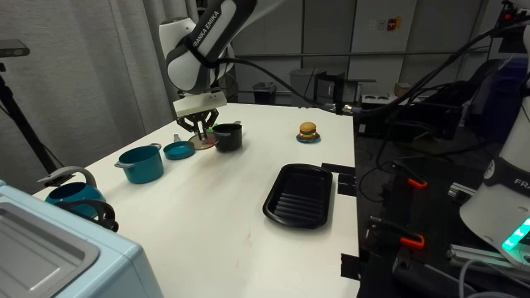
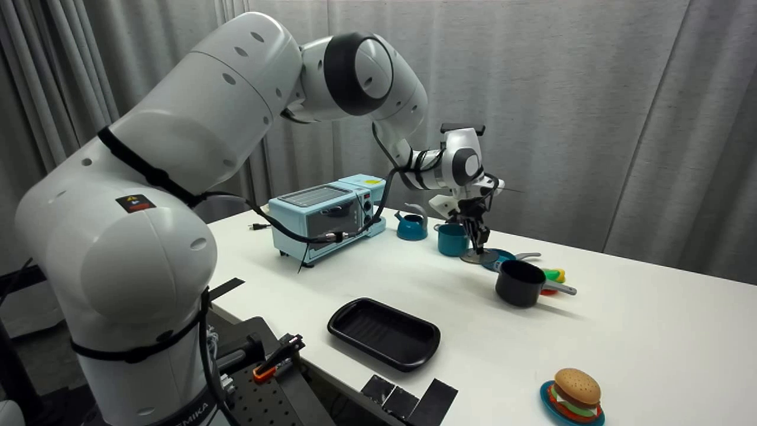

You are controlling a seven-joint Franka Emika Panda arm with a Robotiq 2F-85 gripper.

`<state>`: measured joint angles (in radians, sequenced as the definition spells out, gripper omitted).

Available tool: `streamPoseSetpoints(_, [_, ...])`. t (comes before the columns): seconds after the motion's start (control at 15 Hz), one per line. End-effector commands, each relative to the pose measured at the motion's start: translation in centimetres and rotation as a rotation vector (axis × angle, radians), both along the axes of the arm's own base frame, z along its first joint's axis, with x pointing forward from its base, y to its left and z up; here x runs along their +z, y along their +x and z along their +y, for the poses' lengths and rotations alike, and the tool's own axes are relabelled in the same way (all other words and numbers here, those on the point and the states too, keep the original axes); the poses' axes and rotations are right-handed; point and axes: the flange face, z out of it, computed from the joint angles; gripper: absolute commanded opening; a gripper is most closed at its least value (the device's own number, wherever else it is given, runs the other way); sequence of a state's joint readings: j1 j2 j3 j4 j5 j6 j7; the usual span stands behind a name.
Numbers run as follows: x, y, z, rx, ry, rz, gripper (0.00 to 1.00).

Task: Pick the lid and put it on the black pot

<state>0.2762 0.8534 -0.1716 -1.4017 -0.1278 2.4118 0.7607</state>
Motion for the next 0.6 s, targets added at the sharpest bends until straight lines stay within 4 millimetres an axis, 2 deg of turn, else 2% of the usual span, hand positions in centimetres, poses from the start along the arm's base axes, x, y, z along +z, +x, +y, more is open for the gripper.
streamPoseSetpoints(0.0, [2.4,0.3,-2.4,-0.045,0.001,-0.007,0.03])
streamPoseSetpoints(0.33, [4.0,0.8,-5.1,-0.087,-0.006,-0.030,0.03])
streamPoseSetpoints(0.53, [3.6,0.9,-6.8,-0.115,-0.019,-0.030,0.03])
